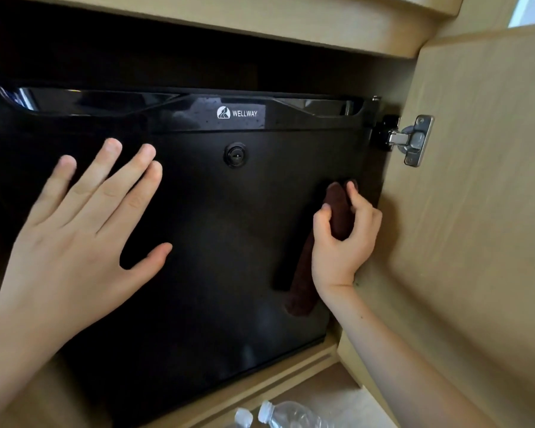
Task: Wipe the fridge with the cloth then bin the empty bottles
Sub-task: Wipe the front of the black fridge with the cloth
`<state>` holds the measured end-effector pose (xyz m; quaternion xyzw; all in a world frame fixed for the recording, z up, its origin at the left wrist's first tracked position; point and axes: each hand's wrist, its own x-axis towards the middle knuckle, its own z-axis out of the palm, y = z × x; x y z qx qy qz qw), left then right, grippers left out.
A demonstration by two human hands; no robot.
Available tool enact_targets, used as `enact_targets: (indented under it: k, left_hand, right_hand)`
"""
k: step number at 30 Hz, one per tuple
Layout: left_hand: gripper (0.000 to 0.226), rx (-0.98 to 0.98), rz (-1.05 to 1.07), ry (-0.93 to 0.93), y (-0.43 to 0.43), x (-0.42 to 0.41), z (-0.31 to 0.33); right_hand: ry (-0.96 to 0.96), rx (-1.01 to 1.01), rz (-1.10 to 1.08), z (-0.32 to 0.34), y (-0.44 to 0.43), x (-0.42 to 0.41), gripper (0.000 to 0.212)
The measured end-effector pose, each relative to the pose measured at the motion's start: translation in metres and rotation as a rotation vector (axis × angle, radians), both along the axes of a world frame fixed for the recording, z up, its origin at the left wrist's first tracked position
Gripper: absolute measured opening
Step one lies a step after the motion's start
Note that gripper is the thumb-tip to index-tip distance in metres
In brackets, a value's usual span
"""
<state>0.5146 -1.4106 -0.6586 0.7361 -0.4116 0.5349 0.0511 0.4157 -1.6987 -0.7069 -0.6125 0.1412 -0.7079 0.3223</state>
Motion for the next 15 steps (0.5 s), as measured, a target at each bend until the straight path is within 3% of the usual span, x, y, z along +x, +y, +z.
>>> enact_targets:
  k: [5, 11, 15]
  left_hand:
    - [0.081, -0.007, -0.001, -0.021, 0.0, -0.001, 0.001]
    - [0.082, -0.016, 0.01, -0.057, -0.002, -0.005, 0.002]
    - [0.083, 0.002, 0.021, -0.065, -0.001, -0.006, 0.004]
  right_hand:
    - [0.094, -0.004, 0.024, -0.021, 0.001, -0.009, 0.035]
    - [-0.068, -0.06, -0.003, 0.038, 0.0, 0.006, 0.034]
    - [-0.114, -0.082, -0.023, 0.031, -0.002, 0.01, 0.03]
